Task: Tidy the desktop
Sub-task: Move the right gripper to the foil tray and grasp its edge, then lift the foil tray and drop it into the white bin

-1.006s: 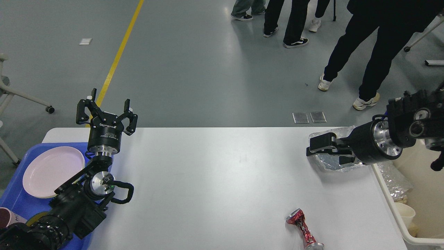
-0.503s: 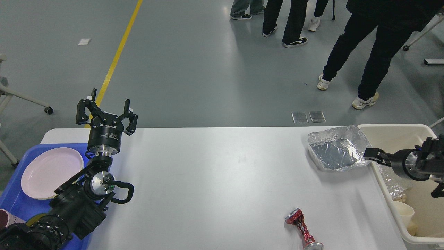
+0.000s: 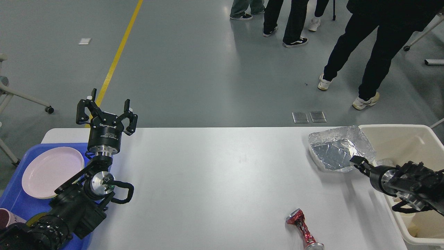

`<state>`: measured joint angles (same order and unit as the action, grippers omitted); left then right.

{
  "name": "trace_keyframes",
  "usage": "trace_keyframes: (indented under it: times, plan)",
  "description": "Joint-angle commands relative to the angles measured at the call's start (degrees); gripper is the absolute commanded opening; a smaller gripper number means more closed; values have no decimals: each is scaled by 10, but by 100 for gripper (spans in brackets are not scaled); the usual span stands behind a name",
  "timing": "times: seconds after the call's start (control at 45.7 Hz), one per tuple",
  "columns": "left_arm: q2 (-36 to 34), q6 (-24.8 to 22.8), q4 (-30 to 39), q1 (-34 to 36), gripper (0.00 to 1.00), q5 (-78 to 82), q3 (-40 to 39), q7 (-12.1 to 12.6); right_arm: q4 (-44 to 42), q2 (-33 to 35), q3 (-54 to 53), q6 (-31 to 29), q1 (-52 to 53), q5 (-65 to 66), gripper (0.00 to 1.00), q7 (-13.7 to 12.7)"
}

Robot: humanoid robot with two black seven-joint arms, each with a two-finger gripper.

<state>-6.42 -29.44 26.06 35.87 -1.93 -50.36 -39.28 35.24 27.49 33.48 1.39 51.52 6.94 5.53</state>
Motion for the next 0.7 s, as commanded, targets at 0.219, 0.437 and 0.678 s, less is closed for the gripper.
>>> trace_keyframes:
  times: [0.219, 0.437, 0.678]
  plan:
    - [0, 0, 0, 0, 97, 0, 0, 0, -10, -17, -74, 12, -29, -28, 31, 0]
    - [0, 0, 0, 0, 97, 0, 0, 0, -6, -15, -73, 8, -30, -28, 0, -1]
    - [0, 0, 0, 1, 97, 0, 0, 0, 3, -9, -71, 7, -25, -27, 0, -3]
